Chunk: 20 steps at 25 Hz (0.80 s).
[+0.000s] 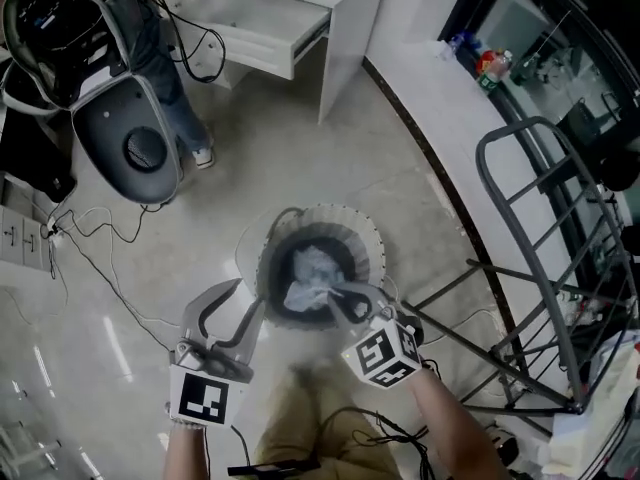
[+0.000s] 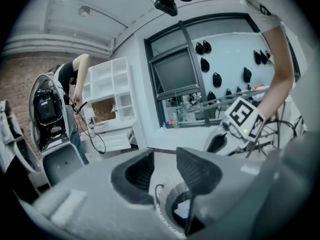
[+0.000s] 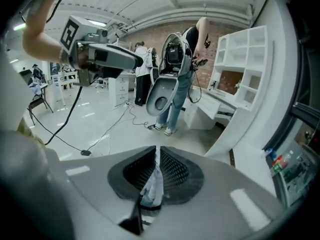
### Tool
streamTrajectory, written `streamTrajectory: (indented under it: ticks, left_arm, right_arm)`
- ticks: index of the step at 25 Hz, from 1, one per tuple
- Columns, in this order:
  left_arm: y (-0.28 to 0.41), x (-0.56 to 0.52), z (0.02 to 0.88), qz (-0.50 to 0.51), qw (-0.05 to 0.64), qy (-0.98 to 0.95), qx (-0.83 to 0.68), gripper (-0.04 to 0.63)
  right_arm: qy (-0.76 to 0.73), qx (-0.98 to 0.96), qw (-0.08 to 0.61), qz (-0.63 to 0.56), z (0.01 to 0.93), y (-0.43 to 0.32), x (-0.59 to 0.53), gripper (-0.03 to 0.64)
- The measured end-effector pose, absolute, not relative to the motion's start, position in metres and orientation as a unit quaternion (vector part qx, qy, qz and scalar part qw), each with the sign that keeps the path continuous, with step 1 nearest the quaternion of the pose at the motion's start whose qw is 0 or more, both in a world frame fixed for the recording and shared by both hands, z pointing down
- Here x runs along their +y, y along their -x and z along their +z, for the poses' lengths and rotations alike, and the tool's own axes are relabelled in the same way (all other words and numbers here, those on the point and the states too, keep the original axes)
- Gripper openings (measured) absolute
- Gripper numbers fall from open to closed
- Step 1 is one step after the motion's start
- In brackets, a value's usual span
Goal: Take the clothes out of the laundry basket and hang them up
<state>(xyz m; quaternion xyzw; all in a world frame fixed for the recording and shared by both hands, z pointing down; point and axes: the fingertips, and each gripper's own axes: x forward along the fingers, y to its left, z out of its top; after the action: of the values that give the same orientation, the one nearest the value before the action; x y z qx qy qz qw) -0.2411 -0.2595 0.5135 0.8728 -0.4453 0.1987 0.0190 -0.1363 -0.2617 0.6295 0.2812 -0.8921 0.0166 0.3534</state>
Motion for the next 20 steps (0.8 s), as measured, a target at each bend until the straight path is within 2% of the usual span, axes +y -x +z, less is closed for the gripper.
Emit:
streamTrajectory:
  ticks: [6,14,20]
  left_arm:
    - [0.198,-0.254,0.461,0.185,-0.006,-0.892,-0.411,0.129]
    - [0.163,-0.253,0.413,0.173,-0.062,-0.926,-0.329,0.129]
    - [0.137,-0.256,0.391,0.183,-0.116,-0.942,-0.258,0.17]
  right_arm:
    - [-0.346,-0.882,0.319,0.018,0.544,0.094,-0.272,0.028]
    - [-0.444,-0.851,0.279,-0.035,0.425,0.061,-0.277,0.028]
    - [-0.515,-0.816,0.245,-0.099,0.334,0.032,-0.268,0.028]
